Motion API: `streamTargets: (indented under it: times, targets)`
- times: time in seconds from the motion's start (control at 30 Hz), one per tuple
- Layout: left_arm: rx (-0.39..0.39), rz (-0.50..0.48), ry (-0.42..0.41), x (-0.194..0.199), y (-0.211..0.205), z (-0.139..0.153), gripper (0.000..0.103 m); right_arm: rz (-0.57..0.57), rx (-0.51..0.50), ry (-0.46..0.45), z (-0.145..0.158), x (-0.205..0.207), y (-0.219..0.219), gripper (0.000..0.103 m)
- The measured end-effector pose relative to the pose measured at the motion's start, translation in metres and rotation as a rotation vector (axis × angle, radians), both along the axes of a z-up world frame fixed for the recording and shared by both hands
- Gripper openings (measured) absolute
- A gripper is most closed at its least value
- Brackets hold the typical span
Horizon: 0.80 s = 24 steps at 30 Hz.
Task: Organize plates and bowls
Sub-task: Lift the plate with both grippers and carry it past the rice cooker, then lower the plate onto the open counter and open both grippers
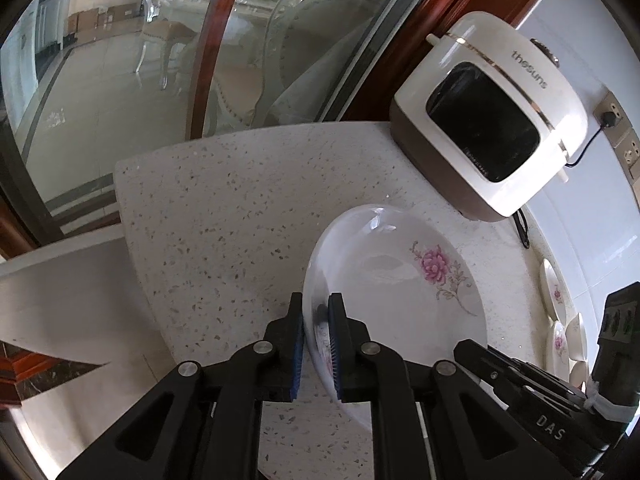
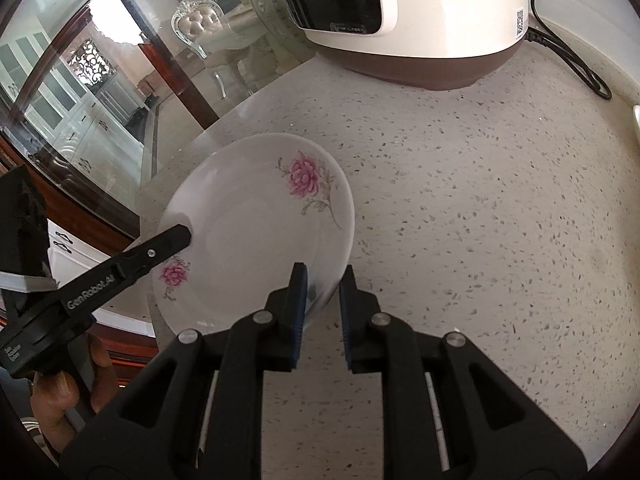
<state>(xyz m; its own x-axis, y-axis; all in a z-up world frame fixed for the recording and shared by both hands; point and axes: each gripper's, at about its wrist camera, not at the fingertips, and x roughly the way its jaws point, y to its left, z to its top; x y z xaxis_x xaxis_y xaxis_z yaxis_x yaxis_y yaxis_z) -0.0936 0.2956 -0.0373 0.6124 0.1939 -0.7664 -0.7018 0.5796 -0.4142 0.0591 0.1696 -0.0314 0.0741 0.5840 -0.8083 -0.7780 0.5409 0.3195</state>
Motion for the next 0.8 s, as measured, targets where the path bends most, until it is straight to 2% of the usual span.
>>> streamTargets:
  times: [0.07, 0.13, 0.23, 0.3, 0.37, 0.4, 0.53, 0.8]
  targets:
    - [0.003, -0.003, 0.001, 0.0, -0.001, 0.0, 0.014, 0.0, -0.002, -0.002, 0.0, -0.001, 0.001, 0.022]
    - [0.005, -0.007, 0.001, 0.001, -0.002, 0.002, 0.02, 0.0, -0.001, 0.001, -0.001, -0.001, 0.001, 0.022]
    - [0.014, -0.009, 0.006, 0.001, -0.003, 0.003, 0.021, -0.001, 0.001, 0.015, -0.002, 0.001, 0.001, 0.022]
    - [0.015, -0.009, 0.007, 0.001, -0.004, 0.004, 0.023, -0.011, -0.005, 0.015, -0.003, 0.002, 0.0, 0.028]
    - [0.014, -0.016, -0.002, 0.001, -0.006, 0.004, 0.03, -0.021, -0.004, 0.019, -0.002, 0.004, -0.001, 0.035]
    - [0.021, -0.014, -0.001, 0.001, -0.007, 0.005, 0.036, -0.023, -0.002, 0.02, -0.001, 0.004, -0.001, 0.04]
    - [0.069, 0.004, -0.005, -0.001, -0.011, 0.014, 0.049, -0.032, 0.019, 0.009, 0.005, 0.005, -0.005, 0.044]
    - [0.143, -0.007, -0.063, -0.002, -0.022, 0.029, 0.051, -0.118, 0.038, -0.087, 0.021, 0.01, -0.019, 0.047]
